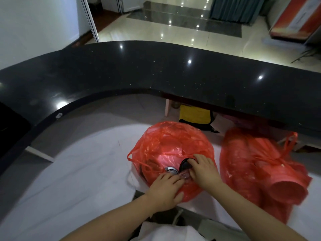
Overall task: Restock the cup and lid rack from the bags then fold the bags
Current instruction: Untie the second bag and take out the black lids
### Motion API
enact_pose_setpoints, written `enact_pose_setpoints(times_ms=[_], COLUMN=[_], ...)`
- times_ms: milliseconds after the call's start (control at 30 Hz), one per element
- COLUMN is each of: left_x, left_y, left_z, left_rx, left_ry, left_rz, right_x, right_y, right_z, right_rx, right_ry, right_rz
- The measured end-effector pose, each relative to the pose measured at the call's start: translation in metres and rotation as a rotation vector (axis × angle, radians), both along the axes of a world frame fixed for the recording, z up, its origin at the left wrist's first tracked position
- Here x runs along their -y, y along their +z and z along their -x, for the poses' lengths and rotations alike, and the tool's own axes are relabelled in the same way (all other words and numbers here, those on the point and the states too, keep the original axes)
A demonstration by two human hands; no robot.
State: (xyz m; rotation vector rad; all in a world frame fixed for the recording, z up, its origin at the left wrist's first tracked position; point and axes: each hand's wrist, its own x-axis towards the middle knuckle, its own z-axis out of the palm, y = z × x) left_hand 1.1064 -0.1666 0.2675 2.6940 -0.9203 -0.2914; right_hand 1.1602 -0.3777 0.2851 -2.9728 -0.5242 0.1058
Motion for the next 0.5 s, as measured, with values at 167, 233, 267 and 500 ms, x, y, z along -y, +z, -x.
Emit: enact_pose_setpoints(times_ms=[167,233,267,500], left_x=[0.014,0.021,0.024,0.055], left_y=[0.011,0.016,0.018,0.007], left_z=[-0.023,-0.042,-0.053,-0.114], left_rx=[-0.063,-0.114,-0.14,-0.501], left_ry=[0.165,0.253,0.296,0.553], left_rz=[0.198,0.251,0.264,0.048], right_x=[0.024,0.029,0.03,0.031], right_y=[-0.014,-0.02,-0.022,-0.041], right_z=[0.012,0.013,0.013,0.012], right_rx=[-0.124,-0.168,-0.185,-0.381], right_ry=[-0.219,-0.252,-0.26,-0.347], right_rz=[0.032,0.018,0.0,-0.325])
